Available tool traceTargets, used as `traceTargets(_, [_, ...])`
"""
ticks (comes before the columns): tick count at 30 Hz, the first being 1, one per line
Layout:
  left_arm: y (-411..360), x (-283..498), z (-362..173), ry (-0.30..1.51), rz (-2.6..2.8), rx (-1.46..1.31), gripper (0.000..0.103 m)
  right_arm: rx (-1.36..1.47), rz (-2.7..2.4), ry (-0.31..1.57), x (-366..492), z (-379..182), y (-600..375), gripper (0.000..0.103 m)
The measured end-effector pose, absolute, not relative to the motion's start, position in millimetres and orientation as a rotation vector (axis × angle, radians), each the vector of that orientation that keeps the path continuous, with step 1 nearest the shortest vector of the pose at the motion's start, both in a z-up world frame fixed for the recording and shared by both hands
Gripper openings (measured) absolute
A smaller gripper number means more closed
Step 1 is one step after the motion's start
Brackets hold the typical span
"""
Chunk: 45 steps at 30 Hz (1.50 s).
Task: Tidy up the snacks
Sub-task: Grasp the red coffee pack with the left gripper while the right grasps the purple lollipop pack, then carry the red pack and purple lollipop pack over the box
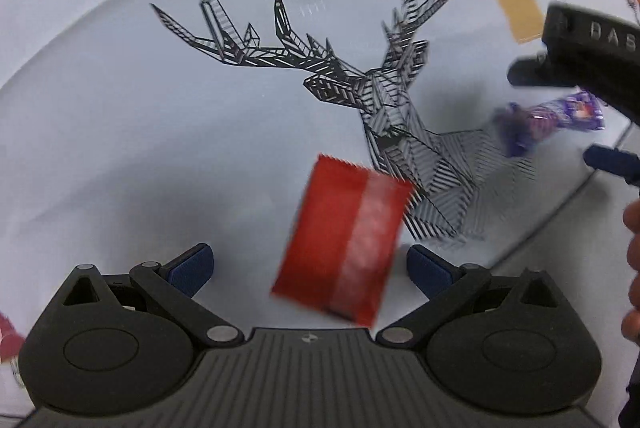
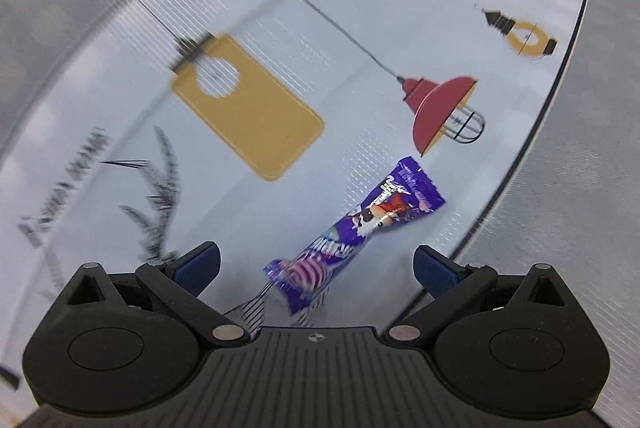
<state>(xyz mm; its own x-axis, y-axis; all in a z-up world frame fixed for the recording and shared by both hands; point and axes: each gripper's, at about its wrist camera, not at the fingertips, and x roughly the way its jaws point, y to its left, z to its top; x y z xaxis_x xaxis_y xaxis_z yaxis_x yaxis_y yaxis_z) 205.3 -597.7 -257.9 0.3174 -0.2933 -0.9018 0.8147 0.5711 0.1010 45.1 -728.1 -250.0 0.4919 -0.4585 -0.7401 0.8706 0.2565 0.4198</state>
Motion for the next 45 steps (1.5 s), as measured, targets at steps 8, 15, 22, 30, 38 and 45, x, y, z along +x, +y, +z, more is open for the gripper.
traceTargets(8, [-586,225,-243,1.023,-0.778,0.504,0.046,0.732,-1.060,0.600,50,-264,-724,0.026])
traceTargets(15, [-531,208,-208,1.025,-0.795,0.445,0.046,0.783,-0.997,0.567,12,-247,-697,0.026])
traceTargets(22, [-437,146,-144,0.964,-0.845,0.389,0.046,0.840,-0.844,0.482,-53,-202,-613,0.026])
traceTargets(30, [-287,57,-46,0.873,-0.840,0.293,0.046,0.733,-0.681,0.401,-121,-114,-471,0.026])
traceTargets(38, [-135,-12,20,0.789,-0.749,0.252,0.047,0.552,-0.428,0.401,-170,-45,-304,0.026])
traceTargets(45, [-17,-57,27,0.802,-0.639,0.249,0.047,0.443,-0.232,0.510,-192,-39,-181,0.026])
